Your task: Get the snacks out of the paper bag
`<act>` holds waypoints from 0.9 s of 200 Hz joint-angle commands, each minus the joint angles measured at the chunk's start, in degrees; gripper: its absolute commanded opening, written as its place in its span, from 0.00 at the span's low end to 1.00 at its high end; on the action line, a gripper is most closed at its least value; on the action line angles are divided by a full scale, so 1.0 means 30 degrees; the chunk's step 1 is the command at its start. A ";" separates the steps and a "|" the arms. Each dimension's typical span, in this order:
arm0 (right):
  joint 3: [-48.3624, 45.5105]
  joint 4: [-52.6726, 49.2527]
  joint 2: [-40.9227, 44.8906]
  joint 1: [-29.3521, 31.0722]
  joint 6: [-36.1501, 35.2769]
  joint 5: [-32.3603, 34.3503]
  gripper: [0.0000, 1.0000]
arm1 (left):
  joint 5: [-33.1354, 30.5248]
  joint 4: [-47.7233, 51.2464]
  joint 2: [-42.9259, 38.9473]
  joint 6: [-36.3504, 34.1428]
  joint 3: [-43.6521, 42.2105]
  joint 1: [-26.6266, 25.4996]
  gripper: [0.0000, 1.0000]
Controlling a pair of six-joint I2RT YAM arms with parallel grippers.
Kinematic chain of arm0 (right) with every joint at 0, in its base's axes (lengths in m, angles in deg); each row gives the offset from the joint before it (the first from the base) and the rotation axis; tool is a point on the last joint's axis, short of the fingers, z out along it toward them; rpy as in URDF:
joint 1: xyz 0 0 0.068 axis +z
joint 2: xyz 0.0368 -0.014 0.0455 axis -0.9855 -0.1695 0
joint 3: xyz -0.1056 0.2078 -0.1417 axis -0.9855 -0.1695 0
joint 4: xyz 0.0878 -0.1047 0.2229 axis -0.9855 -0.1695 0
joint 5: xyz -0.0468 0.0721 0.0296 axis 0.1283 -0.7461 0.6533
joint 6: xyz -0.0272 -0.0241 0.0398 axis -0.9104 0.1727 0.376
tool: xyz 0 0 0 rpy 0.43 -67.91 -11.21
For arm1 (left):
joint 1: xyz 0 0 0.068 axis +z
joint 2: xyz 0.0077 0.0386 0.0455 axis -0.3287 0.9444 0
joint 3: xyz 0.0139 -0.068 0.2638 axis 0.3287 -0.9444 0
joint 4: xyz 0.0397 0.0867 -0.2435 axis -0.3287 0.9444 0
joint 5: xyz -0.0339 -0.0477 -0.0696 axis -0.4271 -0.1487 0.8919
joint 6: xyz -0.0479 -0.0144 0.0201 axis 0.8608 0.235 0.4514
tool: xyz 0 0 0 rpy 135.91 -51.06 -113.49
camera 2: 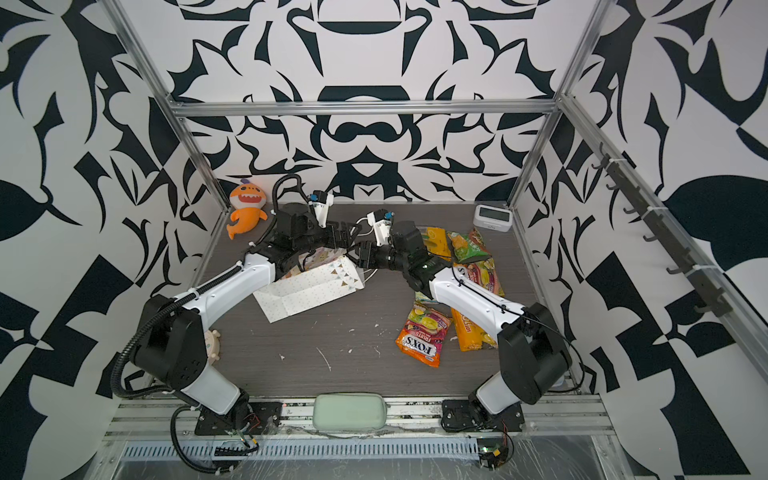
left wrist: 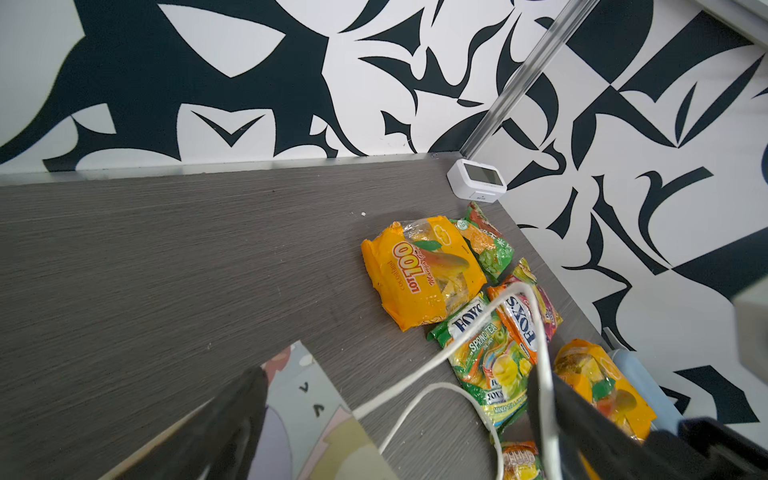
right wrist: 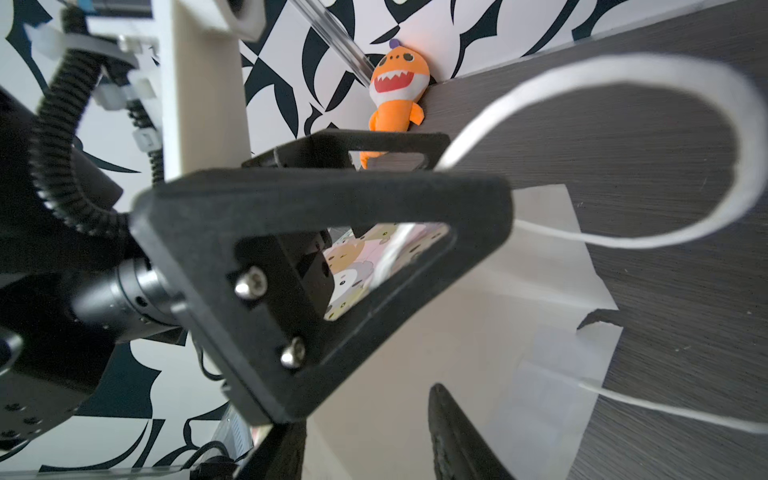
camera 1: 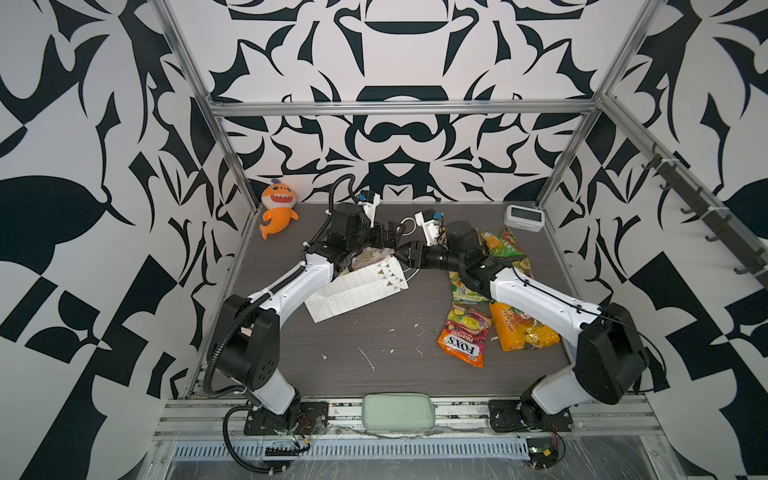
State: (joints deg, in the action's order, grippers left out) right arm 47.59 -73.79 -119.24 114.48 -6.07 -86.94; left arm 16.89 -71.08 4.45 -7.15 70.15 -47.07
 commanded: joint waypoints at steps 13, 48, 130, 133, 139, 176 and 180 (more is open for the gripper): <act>0.0022 0.0753 0.1540 0.0101 0.0233 0.1668 0.51 | -0.0256 0.0055 0.0071 0.0023 0.0493 -0.0119 1.00; 0.0273 0.2060 0.0682 0.0409 0.1983 0.0699 0.52 | -0.0568 0.0015 0.0207 0.0018 0.0581 -0.0144 0.99; -0.0167 -0.0374 0.2376 0.0996 0.1776 0.5013 0.55 | -0.1020 0.0228 0.0069 -0.0094 0.0551 -0.0170 0.99; -0.0298 -0.0420 0.2579 0.1007 0.1817 0.5271 0.55 | -0.1007 0.0227 0.0090 -0.0099 0.0562 -0.0170 1.00; -0.0603 -0.0328 0.2890 0.0981 0.1877 0.5635 0.56 | -0.1040 0.0234 0.0081 -0.0083 0.0584 -0.0171 1.00; -0.1331 0.0671 0.3419 0.0981 0.2319 0.4933 0.57 | -0.1014 0.0264 0.0166 -0.0086 0.0694 -0.0172 1.00; -0.1292 0.0782 0.3261 0.0980 0.2390 0.4637 0.57 | -0.1017 0.0234 0.0160 -0.0056 0.0697 -0.0187 1.00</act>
State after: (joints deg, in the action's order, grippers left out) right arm 43.73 -75.40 -109.44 117.41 0.11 -72.80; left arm 13.74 -70.65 4.56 -7.06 70.17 -47.35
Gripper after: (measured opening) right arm 0.567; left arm 0.995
